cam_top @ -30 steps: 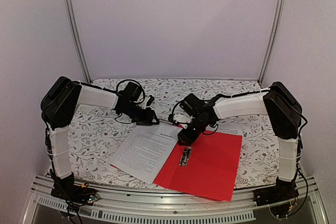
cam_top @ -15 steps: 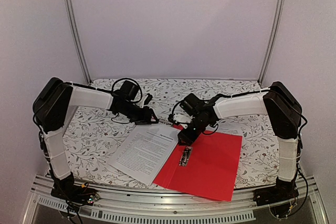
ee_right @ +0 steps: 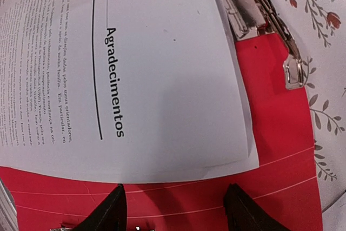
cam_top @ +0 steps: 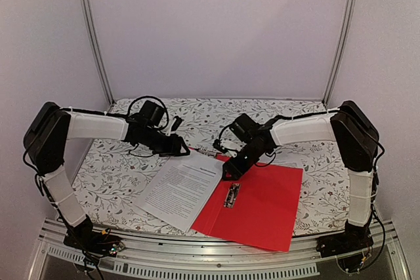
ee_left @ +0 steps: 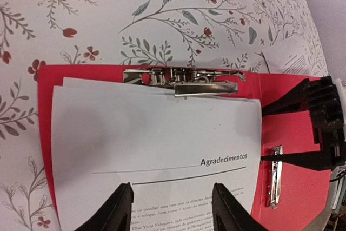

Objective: Put the files into the folder
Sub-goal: Adjust the file in the folder.

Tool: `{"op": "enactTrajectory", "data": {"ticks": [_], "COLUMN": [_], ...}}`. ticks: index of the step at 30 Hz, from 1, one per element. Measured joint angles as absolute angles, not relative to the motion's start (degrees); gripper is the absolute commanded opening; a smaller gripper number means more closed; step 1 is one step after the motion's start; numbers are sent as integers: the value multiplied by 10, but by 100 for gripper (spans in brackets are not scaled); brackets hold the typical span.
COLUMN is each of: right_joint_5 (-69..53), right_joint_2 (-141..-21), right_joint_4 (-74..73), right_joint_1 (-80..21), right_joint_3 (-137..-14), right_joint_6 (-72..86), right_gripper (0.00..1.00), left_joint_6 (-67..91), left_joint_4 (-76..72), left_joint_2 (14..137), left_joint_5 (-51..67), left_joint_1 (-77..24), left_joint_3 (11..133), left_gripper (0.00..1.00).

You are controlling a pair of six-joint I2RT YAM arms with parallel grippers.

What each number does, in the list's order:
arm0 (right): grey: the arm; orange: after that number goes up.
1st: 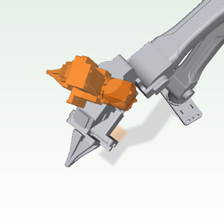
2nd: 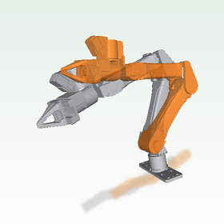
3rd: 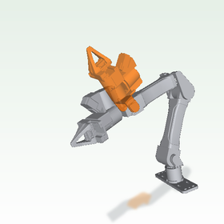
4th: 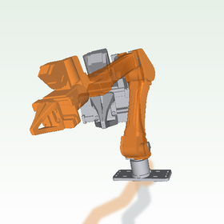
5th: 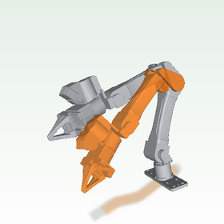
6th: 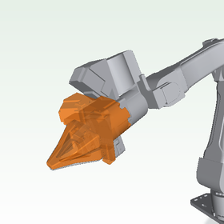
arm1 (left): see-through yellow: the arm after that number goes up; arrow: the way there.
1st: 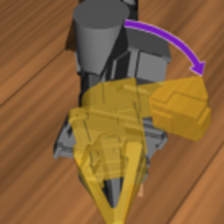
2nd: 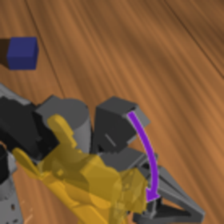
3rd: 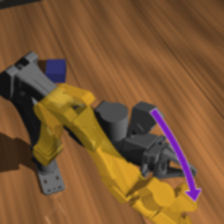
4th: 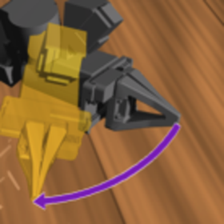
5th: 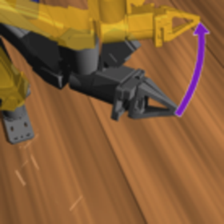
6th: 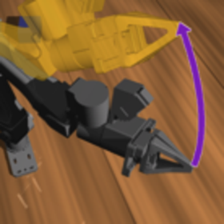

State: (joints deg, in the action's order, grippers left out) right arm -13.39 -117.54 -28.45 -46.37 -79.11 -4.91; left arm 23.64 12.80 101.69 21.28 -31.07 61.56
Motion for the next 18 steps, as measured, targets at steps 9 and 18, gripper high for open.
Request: {"op": "enactTrajectory", "data": {"ticks": [9,18], "right_joint_5": [-173,-212], "right_joint_2": [-1164,-1154], "right_joint_4": [-256,-223], "right_joint_1": [-448,-432], "right_joint_3": [-772,-750], "right_joint_6": [88,208], "right_gripper": [64,59], "left_joint_6": [230,221], "left_joint_4": [129,116], "left_joint_2": [978,947], "left_joint_5": [208,219], "left_joint_1": [-311,-321], "left_joint_3": [528,497], "left_gripper": [51,50]}}
